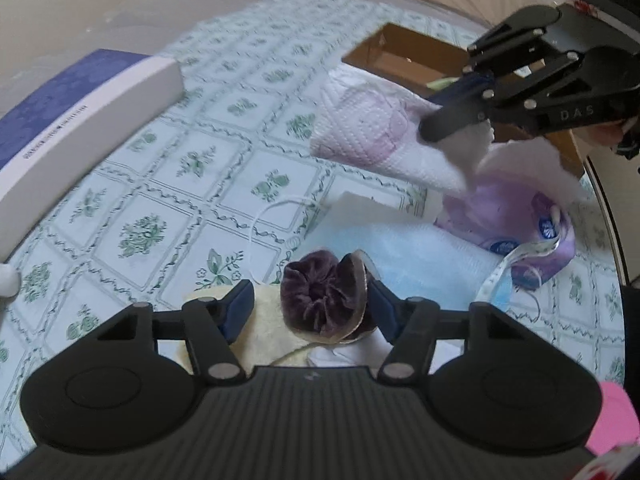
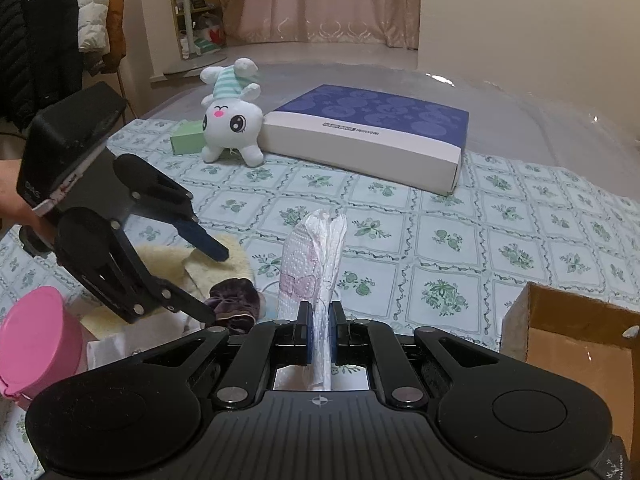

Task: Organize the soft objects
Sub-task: 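Grasp the dark purple scrunchie with the left gripper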

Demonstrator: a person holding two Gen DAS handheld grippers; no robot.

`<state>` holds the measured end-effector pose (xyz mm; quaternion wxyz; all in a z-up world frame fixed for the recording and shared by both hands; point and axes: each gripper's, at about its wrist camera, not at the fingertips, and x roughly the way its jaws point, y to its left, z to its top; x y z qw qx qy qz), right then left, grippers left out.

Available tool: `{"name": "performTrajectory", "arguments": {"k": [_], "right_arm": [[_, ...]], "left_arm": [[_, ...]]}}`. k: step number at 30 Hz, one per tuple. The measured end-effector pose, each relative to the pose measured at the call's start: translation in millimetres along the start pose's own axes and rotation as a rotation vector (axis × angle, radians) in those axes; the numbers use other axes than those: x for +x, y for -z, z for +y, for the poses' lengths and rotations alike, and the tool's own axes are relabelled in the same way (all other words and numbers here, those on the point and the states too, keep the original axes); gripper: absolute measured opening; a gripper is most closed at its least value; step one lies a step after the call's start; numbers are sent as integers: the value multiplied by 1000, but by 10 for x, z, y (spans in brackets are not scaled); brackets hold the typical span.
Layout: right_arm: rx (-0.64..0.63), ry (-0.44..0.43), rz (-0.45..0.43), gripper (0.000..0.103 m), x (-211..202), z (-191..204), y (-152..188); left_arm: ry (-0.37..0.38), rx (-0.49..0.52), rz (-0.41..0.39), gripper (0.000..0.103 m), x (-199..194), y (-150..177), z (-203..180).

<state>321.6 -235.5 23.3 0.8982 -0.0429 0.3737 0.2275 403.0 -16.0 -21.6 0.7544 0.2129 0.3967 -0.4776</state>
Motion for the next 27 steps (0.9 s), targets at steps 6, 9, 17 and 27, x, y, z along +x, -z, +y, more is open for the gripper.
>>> {"name": "performTrajectory", "arguments": {"k": [6,9,17,27], "right_arm": [[16,0,7,8,81,-55,40],[24,2,4,8,87,-79,47],[47,15,-20,8,-39,-46,59],[42,27,-86,8,-582,260,71]], "left_arm": [[19,34,44,40,179,-34,2],[21,71,67,30,240,-46,-52],[-31,34,6,20,57,-79,-113],[-239,-115,-133,20,-739,-139,-416]]}}
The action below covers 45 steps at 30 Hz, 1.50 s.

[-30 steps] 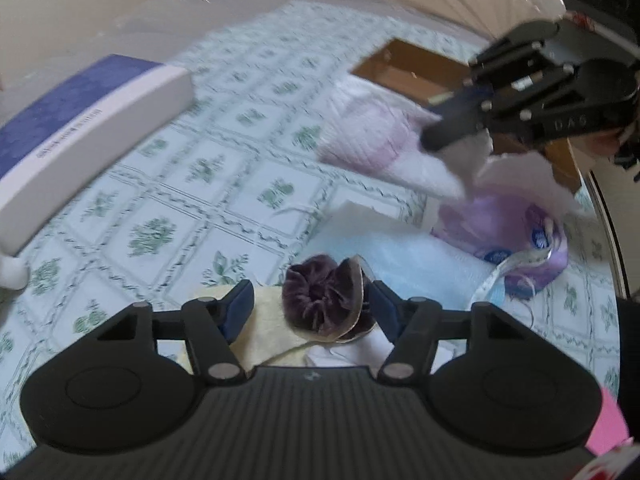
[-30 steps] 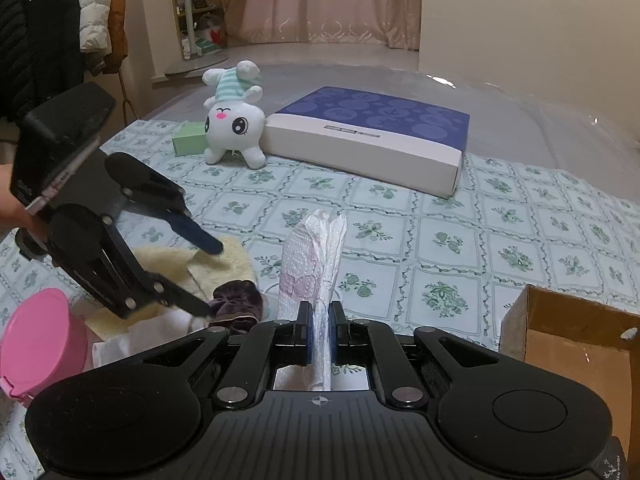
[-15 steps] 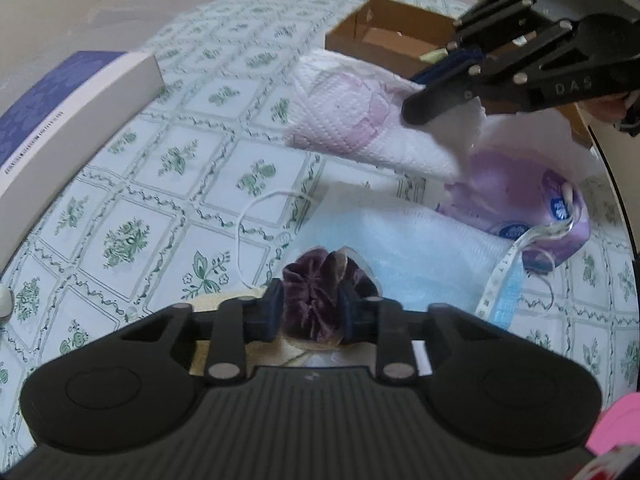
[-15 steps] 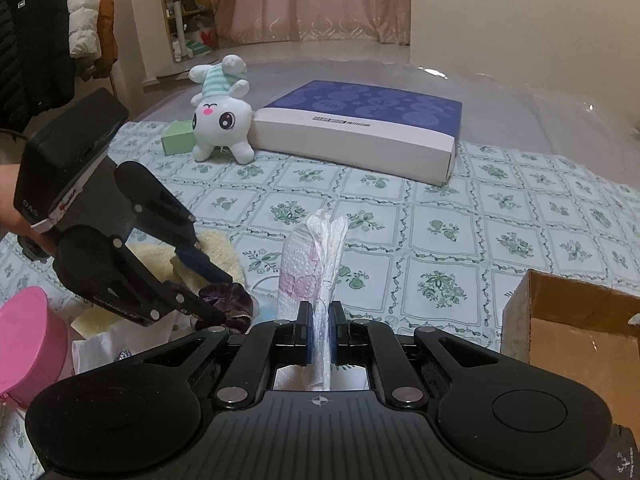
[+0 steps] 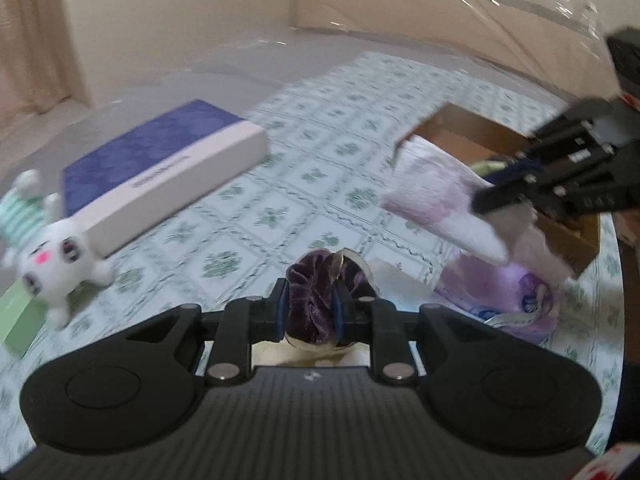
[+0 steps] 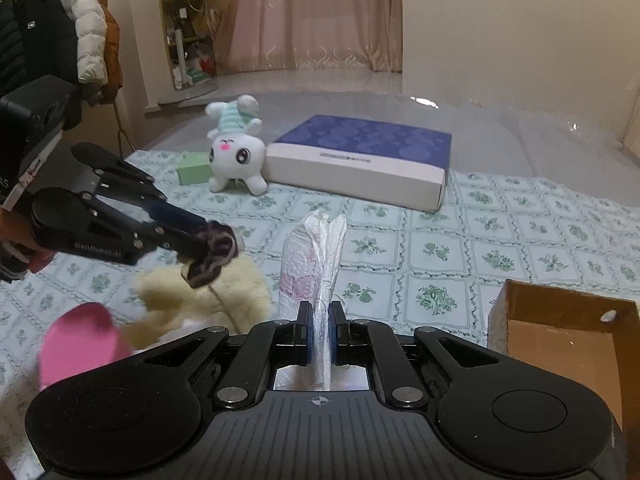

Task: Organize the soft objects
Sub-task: 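Grasp the dark purple scrunchie with the left gripper, then carry the scrunchie and pad over the box and open the left gripper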

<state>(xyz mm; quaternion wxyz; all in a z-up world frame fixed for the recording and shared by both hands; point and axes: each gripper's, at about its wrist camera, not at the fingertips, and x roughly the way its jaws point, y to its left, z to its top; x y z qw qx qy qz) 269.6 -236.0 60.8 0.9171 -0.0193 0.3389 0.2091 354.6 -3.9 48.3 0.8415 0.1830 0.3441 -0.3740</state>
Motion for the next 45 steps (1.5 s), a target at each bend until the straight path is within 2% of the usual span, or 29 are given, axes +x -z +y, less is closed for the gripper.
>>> {"name": "performTrajectory", "arguments": {"k": [7,14,21,26,30,37,45], "right_arm": [[11,3,-21,8,-432,233,182],[37,5,-29,8,-821,413,479],[65,20,-37,8,-1147,535,862],[84,38,-56,8,-1348,591,1070],[122,39,-69,8,-1480,574,1190],[191,79,-94,8,-1729,444,1383],[272,169,-94,8,-2038,20,1688]], "left_arm": [[-150,-149,-32,20,-612,212,-133],[-314,-293,-62,20,-1227,667,-360],[-399,-360,-98,20,-1707,1106,-798],[-399,-397,-151,20,-1986,1258,-1140],[-383,-401,-165,20,-2021,1269,-1449],[-303,-426,-188,20,-1726,1149,-1976],[-198,-414,-169,20,-1217,879,-2474]]}}
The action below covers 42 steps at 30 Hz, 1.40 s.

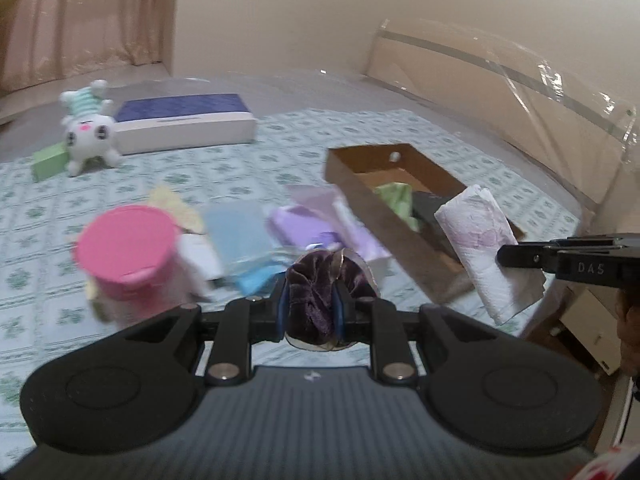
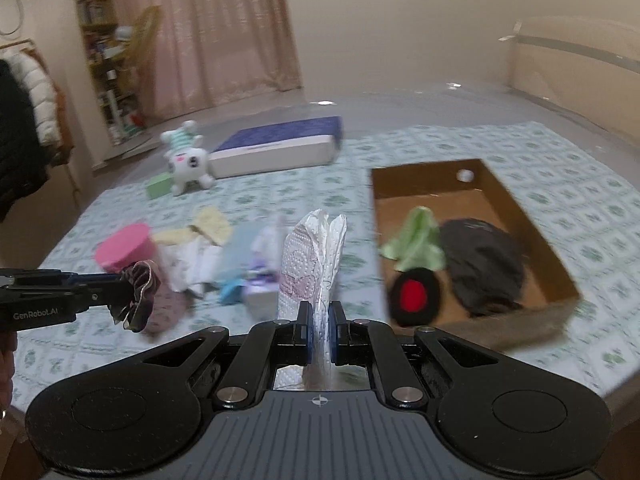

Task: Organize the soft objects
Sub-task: 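Carry the scrunchie and pad over the box and open the left gripper, then open the right gripper to drop the white pad into the box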

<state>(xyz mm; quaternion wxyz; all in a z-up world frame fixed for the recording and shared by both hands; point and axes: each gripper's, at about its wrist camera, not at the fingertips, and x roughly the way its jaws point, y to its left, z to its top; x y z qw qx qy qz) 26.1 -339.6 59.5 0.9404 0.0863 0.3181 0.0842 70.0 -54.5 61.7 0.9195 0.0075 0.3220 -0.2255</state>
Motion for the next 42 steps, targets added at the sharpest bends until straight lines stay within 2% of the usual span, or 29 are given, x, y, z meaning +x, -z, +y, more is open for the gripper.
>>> {"name": "performTrajectory", "arguments": {"k": [8,14,20,29,35,38,42], "right_arm": [[39,107,-12,8,-174,-597,-26],[81,136,-12,8,-121,-1052,-150],[86,152,-21,8,65,-1377,-359],[98,166,-17,8,491,-1727,-597],[112,167,3,8,715,-1895,-657],[124,155,14,8,764,-1929,-643],[128,136,20,8,804,-1913,-615]], "left_arm": [[86,56,10,20,450,-201,-623],[145,93,17,20,878,-416,-1062],[173,105,30,20,1324,-604,-1376],[167,77,57,22,1951,-766,-1571],[178,76,67,33,2263,-806,-1676],[178,89,68,40,2329,-806,-1708],[159,93,64,40,2282,-758,-1645]]}}
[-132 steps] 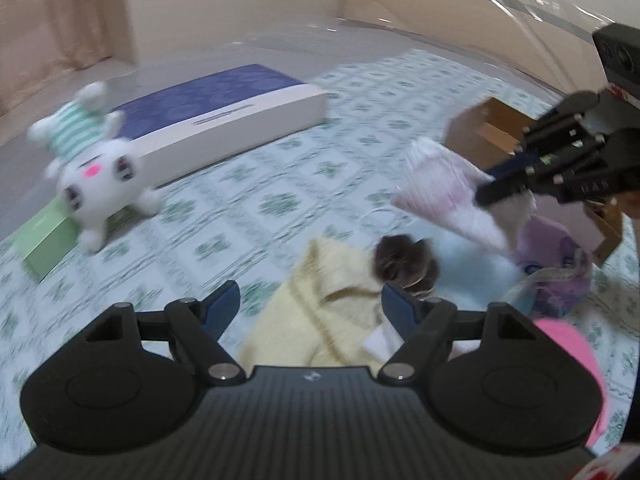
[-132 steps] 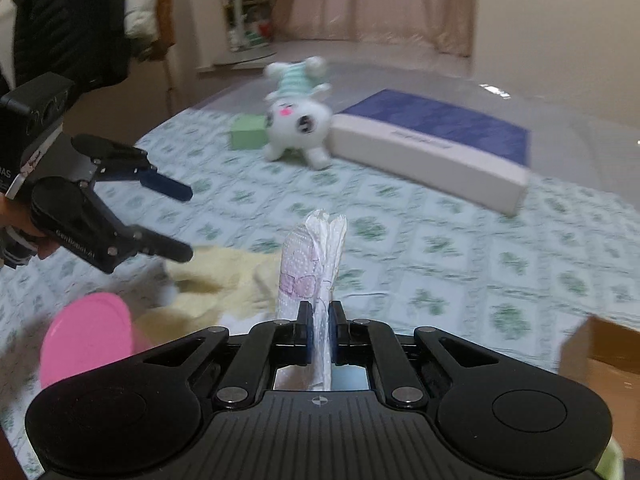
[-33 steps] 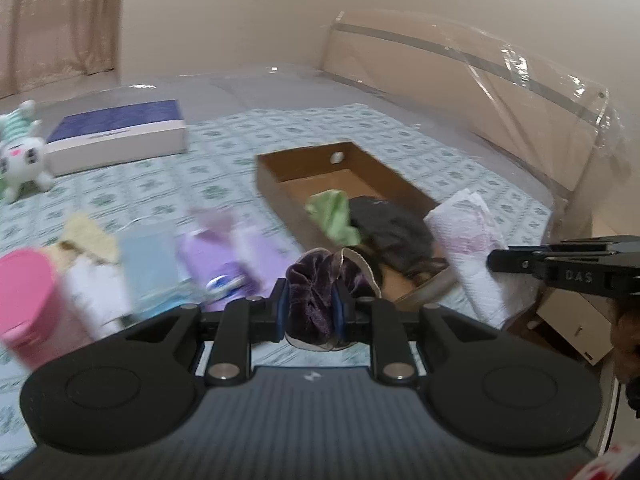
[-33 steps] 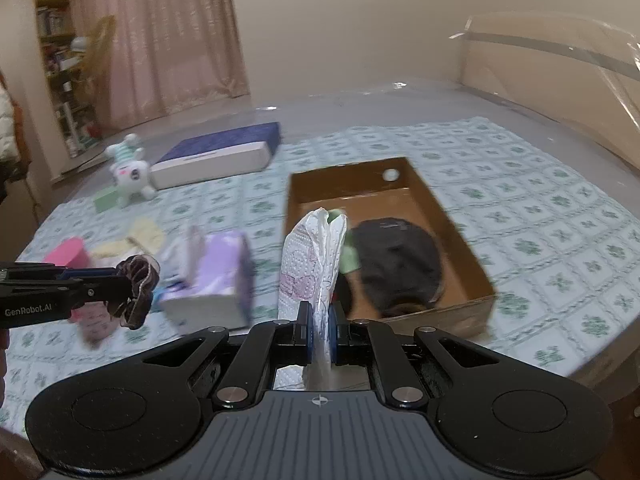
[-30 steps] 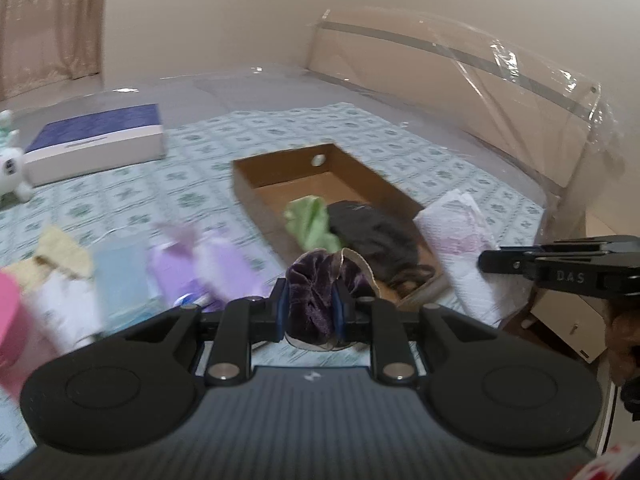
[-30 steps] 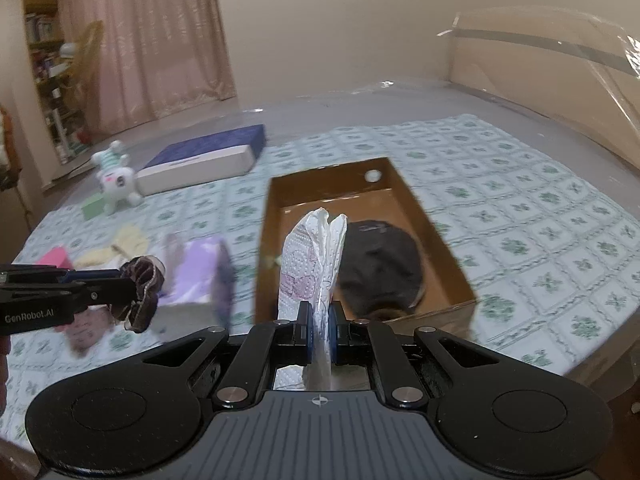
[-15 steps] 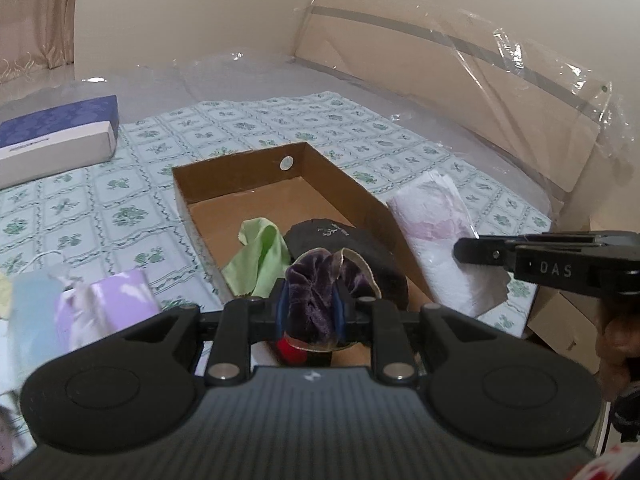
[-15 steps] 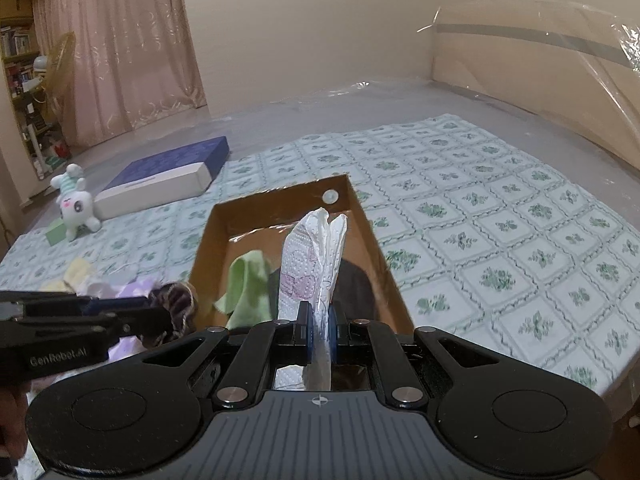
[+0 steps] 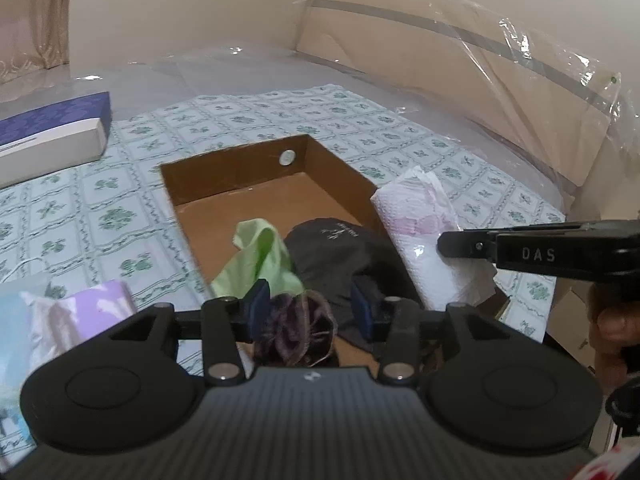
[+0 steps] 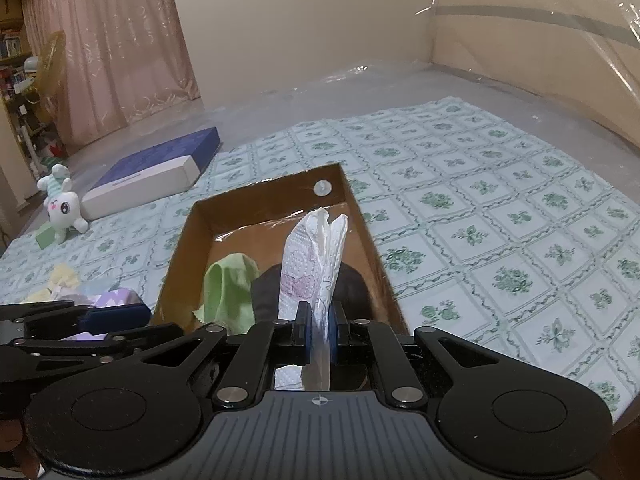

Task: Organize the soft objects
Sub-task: 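Open the right gripper to drop the white pad into the box, then move both grippers back from the box toward the yellow towel pile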

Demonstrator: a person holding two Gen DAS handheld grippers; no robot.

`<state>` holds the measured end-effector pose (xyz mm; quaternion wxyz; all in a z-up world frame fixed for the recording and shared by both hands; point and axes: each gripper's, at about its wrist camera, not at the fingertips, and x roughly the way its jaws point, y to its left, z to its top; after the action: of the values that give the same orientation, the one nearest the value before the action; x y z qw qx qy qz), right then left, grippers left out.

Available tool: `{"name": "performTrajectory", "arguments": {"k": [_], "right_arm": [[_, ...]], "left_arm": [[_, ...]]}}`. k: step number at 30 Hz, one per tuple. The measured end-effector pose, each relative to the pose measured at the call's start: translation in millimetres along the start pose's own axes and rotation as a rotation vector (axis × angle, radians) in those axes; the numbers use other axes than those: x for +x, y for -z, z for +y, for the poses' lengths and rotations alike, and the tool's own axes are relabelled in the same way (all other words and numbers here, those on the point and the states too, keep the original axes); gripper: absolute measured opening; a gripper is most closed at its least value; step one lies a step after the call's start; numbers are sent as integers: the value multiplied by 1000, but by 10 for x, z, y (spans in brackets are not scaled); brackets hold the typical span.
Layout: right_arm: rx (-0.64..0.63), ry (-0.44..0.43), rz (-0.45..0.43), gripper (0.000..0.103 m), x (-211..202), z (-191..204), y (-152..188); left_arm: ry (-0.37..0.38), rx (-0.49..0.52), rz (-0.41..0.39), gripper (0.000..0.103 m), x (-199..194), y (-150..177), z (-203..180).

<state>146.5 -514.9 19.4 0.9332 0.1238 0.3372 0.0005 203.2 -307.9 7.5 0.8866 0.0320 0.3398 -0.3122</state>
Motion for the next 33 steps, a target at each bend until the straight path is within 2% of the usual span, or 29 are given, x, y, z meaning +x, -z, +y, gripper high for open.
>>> {"name": "performTrajectory", "arguments": {"k": [5,7,8,9,14,19,25,33], "right_arm": [[35,-39,7,11,61,-4,17],[45,-35,8,27,77,-14,13],[49,-28,4,44,67,-17,17],[54,-22,-6,55,44,-19,24],[37,15,-19,56,-127,48,69],[20,43,-24,57,-372,218,260],[-6,37,-30,57,-647,522,552],[5,4,-32,58,-909,916,836]], "left_arm": [[-25,-6,-13,40,-166,73,88],[-35,-5,-19,41,-240,95,106],[-38,-5,-22,42,-279,105,116],[-40,-5,-23,43,-312,106,125],[-58,2,-37,49,-502,161,134],[-64,-19,-49,55,-730,273,151],[-79,-38,-52,61,-1063,487,172],[-127,-58,-59,74,-1547,807,310]]}}
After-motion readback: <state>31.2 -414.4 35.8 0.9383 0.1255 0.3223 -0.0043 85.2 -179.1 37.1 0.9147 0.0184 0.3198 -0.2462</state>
